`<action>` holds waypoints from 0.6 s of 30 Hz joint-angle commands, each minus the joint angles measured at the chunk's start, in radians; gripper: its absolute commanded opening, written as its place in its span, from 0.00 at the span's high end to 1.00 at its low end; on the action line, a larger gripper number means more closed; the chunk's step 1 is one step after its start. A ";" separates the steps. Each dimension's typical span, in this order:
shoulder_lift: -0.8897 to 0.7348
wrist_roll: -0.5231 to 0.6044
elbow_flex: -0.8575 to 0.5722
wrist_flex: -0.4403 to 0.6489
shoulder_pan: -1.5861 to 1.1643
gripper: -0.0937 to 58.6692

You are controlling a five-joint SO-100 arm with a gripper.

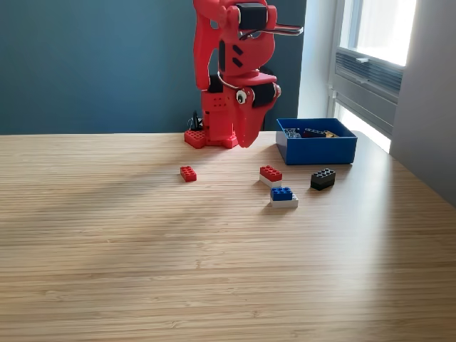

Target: Grasp a lego block and put it in the bin.

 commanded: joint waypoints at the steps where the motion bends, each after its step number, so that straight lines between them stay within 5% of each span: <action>1: 0.026 -0.083 0.034 -0.012 -0.029 1.00; 4: 0.034 -0.179 0.074 -0.017 -0.049 1.00; 8: 0.035 -0.140 0.043 -0.035 -0.063 1.00; 18: 0.035 0.402 0.048 -0.035 -0.095 1.00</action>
